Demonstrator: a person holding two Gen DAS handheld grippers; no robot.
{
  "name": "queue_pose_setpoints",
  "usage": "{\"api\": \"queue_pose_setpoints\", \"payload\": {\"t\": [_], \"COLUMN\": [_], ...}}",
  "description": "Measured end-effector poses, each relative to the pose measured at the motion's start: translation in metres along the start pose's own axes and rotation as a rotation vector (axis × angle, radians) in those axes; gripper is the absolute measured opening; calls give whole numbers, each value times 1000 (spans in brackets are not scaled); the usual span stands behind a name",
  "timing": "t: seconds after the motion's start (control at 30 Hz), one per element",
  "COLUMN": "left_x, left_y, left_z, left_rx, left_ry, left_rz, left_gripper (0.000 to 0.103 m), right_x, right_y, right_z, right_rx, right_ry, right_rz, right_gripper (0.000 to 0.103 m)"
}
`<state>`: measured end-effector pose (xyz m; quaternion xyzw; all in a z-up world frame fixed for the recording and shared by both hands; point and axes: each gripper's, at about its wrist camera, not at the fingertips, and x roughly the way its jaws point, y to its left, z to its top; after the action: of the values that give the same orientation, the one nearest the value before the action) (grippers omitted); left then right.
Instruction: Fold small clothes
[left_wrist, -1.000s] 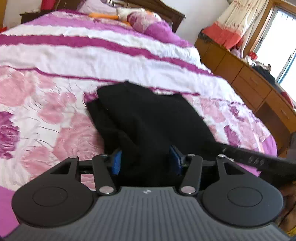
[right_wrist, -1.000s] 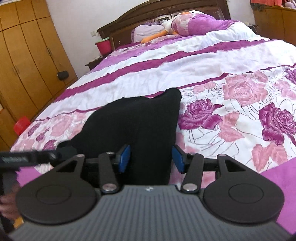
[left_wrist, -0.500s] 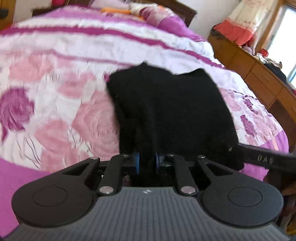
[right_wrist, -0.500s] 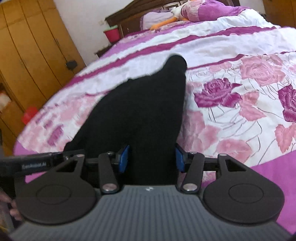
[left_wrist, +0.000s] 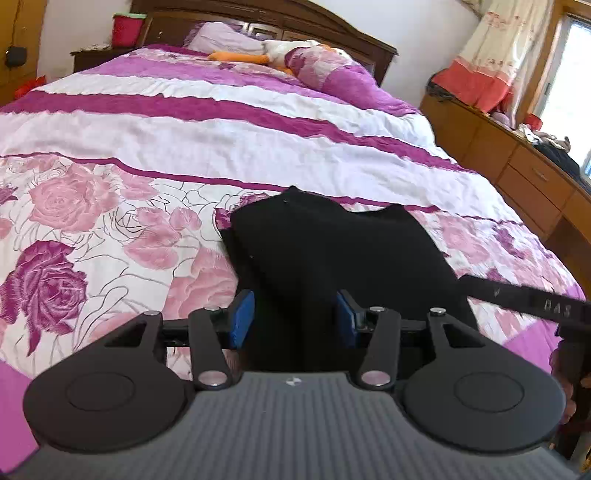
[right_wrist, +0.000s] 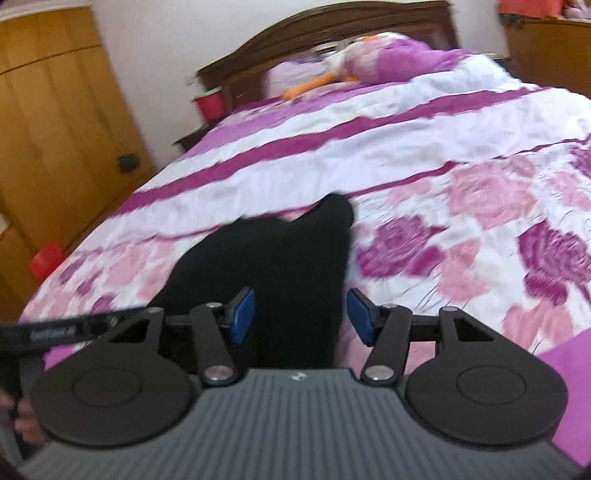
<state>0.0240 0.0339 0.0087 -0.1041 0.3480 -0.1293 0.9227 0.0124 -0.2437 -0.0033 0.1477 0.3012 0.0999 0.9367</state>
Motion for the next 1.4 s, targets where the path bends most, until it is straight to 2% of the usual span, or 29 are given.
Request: {"api": "queue_pose_setpoints", "payload": {"t": [0.07,0.13,0.17,0.23,0.4,0.6,0.73,0.8,0.93,1.07,1.17,1.27,1.33,1.4], "left_x": [13,24,28,33,34,20,16,17,18,-6,-23,-35,-38,-38], "left_y": [1,1,1,1,9,6,1,2,7,7,-2,-14,-20,-25], "left_z": [2,0,-3,-12,-19,-15,-17,-21,-15,-6,-9,-20,-29,-41], "left_rx": [-18,-10,8,58,47,15,33,32,3,-6,15,59,76,87], "left_ry": [16,48,64,70,67,35,36,42,65,54,72,80,94,113], "left_rz": [6,36,63,131,131,114,115,129,110,82,73,74,82,101], "left_gripper": [54,54,54,57,59,62,63,68,69,69,75,82,87,90], "right_x": [15,34,44,58,72,46,20,11,14,-3,-15,-29,-38,-46], "right_y": [-7,-11,-11,-3,23,19,25,23,21,21,21,25,28,31], "right_z": [8,11,10,5,-6,-8,-25,-33,-43,-36,-32,-34,-39,-45], "right_rx": [29,37,33,1,-142,-70,-86,-75,-77,-44,-24,-41,-68,-99], "right_ry": [0,25,37,48,10,7,-2,21,82,63,81,94,92,97], "right_rz": [-30,-25,6,54,11,-33,-56,-49,-46,-22,0,25,23,6], "right_gripper": [57,47,44,44,45,48,48,48,53,54,57,65,77,78]}}
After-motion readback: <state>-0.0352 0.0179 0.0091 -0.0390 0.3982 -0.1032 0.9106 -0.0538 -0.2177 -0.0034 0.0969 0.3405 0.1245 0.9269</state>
